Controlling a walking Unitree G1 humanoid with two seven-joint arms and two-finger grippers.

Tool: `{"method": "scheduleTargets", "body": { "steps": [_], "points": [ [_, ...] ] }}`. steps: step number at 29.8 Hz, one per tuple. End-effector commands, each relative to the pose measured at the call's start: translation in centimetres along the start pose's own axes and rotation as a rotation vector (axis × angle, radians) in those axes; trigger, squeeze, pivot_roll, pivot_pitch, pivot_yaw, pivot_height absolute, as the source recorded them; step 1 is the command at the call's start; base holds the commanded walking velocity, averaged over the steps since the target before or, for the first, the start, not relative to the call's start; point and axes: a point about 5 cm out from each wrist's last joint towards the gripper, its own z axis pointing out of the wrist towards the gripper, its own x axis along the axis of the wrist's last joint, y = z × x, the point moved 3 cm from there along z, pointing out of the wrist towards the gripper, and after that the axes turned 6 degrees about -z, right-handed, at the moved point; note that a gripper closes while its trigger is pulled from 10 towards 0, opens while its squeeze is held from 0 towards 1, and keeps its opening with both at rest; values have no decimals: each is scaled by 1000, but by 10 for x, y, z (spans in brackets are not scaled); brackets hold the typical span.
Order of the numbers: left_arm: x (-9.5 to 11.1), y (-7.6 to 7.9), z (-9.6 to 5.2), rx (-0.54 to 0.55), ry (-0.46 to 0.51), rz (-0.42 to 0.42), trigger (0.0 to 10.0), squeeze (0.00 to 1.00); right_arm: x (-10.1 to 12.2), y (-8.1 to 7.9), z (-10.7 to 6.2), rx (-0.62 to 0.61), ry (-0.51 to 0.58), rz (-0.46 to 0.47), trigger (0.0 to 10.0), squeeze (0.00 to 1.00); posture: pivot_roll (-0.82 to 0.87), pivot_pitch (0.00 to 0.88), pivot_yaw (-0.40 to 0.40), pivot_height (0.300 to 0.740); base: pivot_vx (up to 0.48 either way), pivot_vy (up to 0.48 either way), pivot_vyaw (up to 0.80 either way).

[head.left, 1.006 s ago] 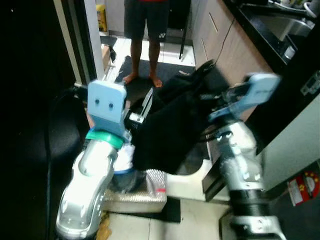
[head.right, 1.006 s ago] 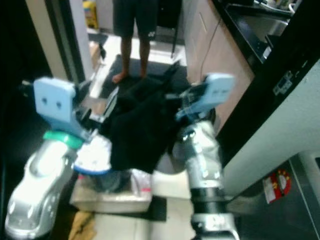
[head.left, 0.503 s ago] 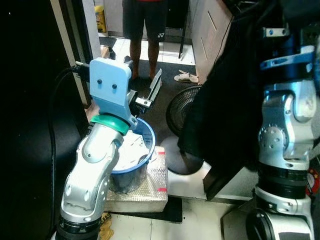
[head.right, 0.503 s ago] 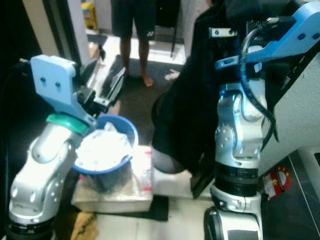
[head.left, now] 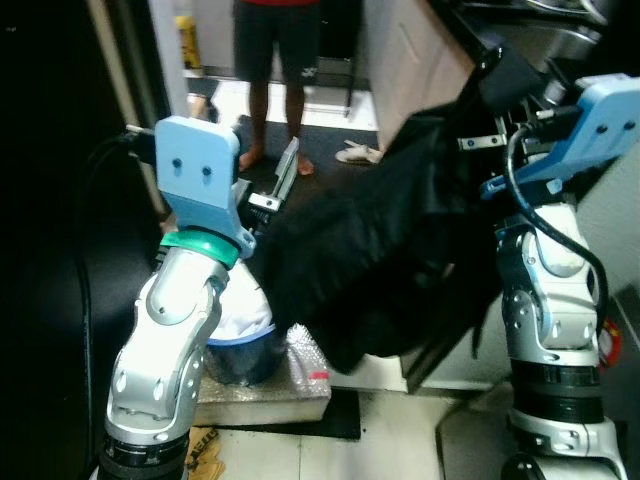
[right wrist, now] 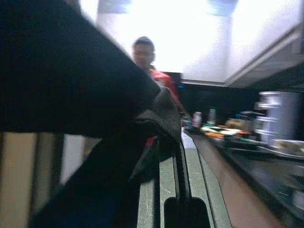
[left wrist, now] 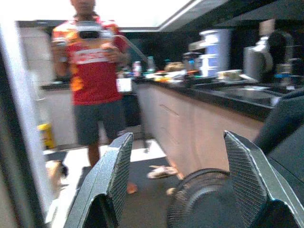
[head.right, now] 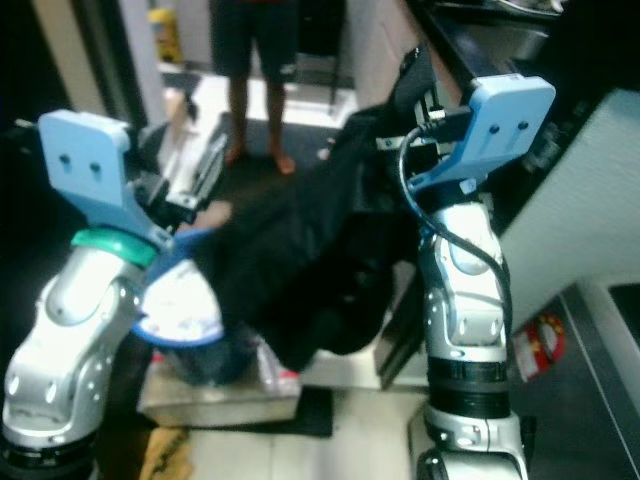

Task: Clothes washing

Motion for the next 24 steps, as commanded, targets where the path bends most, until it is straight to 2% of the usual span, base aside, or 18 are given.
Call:
{"method": "scheduleTargets", "body": {
  "steps": [1, 24],
  "points": [
    [-3, 3, 1, -13, -13, 1, 10000, 0, 10, 9, 1, -32, 34, -12, 10000, 0, 48, 46, -8, 740, 0, 0, -788],
    [-5, 3, -1, -18, -30, 13, 10000, 0, 3, 16, 1, -108, 7, 57, 10000, 0, 59, 52, 0, 740, 0, 0, -793]
  ]
}}
